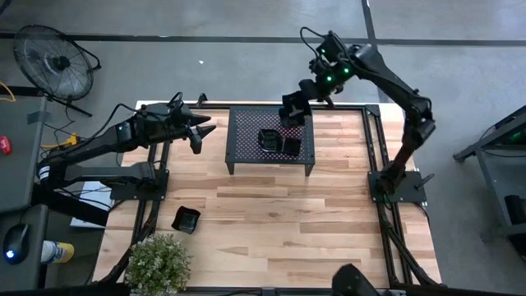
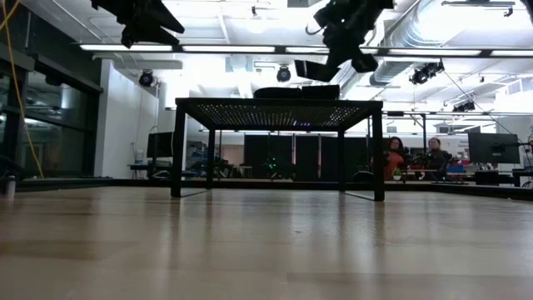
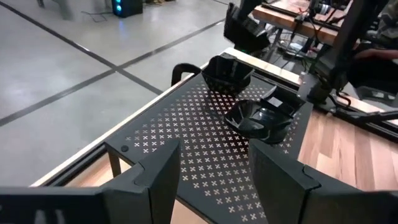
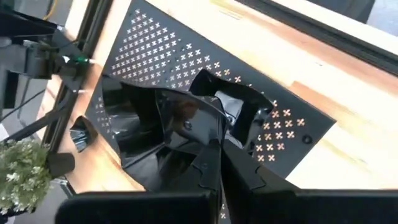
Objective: Pick & Place Mini shaped plates
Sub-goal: Stack the black distorted square plate on top of the other black distorted square plates on the shelf
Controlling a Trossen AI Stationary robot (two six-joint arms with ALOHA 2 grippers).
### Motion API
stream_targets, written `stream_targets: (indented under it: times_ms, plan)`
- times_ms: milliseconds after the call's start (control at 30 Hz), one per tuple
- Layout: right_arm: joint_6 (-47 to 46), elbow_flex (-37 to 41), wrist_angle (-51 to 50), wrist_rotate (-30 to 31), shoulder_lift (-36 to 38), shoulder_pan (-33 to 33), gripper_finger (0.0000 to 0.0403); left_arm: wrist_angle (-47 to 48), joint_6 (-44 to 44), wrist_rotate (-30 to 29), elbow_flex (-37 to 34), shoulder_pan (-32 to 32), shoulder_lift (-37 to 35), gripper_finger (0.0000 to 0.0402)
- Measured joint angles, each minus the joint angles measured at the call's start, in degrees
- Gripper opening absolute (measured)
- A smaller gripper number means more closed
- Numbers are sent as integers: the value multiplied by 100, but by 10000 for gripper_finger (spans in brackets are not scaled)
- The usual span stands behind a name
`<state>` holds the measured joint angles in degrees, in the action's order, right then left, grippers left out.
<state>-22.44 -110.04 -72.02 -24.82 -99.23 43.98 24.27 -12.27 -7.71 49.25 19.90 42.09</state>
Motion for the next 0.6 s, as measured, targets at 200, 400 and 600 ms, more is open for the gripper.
stream_targets:
  times_ms: [200, 400, 600]
  plan:
    - [-121, -160, -171, -383, -460, 70, 0, -9, -2, 79, 0, 0, 4, 186]
    - [-169, -111, -219, -396, -617, 66, 0, -11, -2, 77, 2, 0, 13, 186]
    - [-259, -111, -279, -200, -670, 66, 0, -5, -2, 88, 2, 0, 13, 186]
